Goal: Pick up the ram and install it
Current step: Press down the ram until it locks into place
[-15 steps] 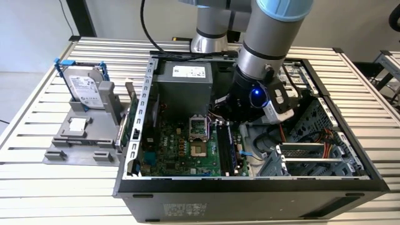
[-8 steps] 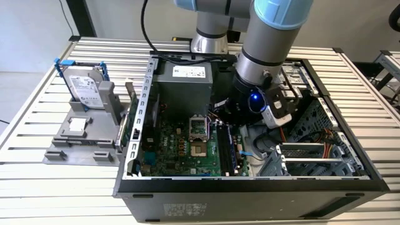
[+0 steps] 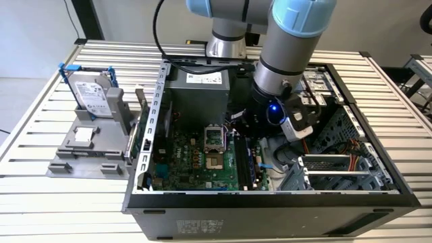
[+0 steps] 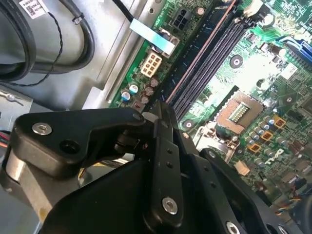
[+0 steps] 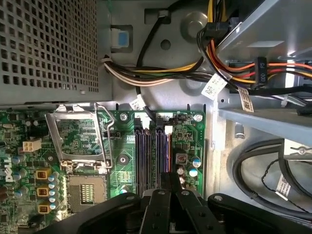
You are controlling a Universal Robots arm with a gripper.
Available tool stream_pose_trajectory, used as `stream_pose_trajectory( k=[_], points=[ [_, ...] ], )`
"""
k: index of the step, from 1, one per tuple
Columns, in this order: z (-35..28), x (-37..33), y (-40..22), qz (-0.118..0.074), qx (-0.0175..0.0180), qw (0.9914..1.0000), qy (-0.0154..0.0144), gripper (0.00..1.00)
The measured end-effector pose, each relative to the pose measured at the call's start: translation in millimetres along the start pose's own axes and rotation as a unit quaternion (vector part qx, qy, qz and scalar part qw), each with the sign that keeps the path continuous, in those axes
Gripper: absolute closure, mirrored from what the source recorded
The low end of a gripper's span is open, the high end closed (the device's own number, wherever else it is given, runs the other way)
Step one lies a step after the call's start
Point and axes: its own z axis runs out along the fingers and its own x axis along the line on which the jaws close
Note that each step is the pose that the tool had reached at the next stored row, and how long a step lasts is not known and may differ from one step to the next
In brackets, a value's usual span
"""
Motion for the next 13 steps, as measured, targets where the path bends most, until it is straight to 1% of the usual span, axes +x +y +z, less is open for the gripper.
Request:
stream_pose_trajectory(
  k=[1, 2, 3, 9, 13],
  points=[
    [-2.3, 0.2, -0.3, 0.0, -0.0025, 1.0, -0.0005, 1.0],
    [-5.9, 0.3, -0.3, 0.0, -0.0038, 0.99999, -0.0006, 1.0],
    [-11.1, 0.6, -0.8, 0.0, -0.0027, 1.0, -0.0004, 1.0],
    [-38.4, 1.8, -1.9, 0.0, -0.0026, 1.0, -0.0004, 1.0],
    [-55.1, 2.4, -2.6, 0.0, -0.0025, 1.0, -0.0004, 1.0]
  ],
)
